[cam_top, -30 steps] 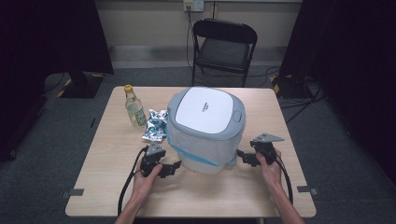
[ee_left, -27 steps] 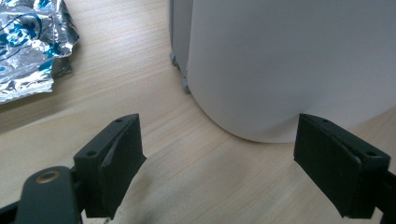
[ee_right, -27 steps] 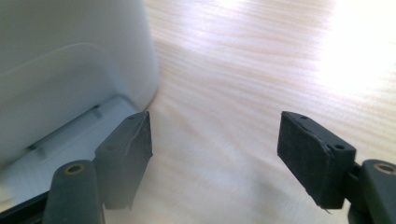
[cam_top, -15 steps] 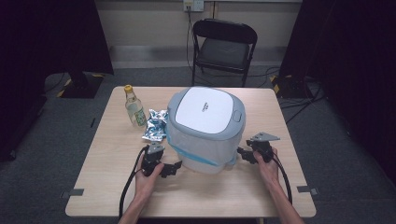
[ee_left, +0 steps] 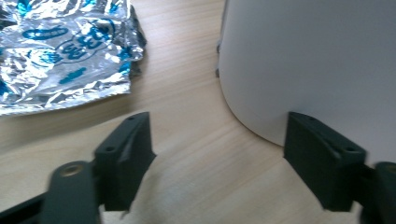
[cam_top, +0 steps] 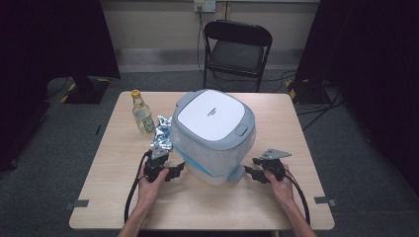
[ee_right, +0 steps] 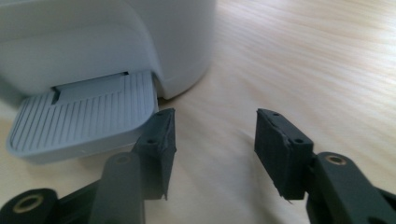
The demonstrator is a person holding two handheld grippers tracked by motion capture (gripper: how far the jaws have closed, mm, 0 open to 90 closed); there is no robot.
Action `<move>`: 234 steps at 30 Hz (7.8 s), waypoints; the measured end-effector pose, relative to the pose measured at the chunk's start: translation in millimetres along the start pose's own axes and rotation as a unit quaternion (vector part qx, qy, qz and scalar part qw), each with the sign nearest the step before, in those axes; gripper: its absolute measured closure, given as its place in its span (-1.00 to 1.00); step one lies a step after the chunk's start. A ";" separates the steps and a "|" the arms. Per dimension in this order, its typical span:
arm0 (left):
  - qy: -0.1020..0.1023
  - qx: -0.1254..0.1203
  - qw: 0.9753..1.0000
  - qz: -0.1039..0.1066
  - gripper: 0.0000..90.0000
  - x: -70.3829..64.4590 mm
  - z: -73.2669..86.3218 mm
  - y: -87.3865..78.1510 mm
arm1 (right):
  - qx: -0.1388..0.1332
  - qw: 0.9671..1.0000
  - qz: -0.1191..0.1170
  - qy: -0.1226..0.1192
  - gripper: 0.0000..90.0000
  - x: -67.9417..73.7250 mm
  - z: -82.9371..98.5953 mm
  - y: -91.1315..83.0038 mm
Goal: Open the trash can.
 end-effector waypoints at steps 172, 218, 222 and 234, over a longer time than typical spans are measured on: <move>0.165 -0.153 0.921 0.317 1.00 -149.5 -122.5 -140.7 | 0.036 0.997 0.069 0.026 -0.58 -6.7 26.4 -23.9; 0.105 -0.182 0.929 0.303 0.93 -100.4 -105.1 -145.2 | 0.036 0.997 0.069 0.026 -0.58 -6.7 26.4 -23.9; 0.075 -0.192 0.935 0.287 0.93 -75.4 -94.4 -148.1 | 0.036 0.997 0.069 0.026 -0.58 -6.6 26.4 -23.8; 0.004 -0.152 0.968 0.200 0.90 15.5 -57.3 -111.2 | 0.036 0.997 0.069 0.027 -0.58 -6.5 26.4 -23.8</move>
Point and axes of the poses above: each handheld gripper's, and its own axes: y roughly forward along the jaws, z roughly out of its underside, x roughly to its left, the point moved 1 cm from there along y, roughly forward along the jaws, and after that the axes turned 6 degrees about x, right-handed, at the moved point
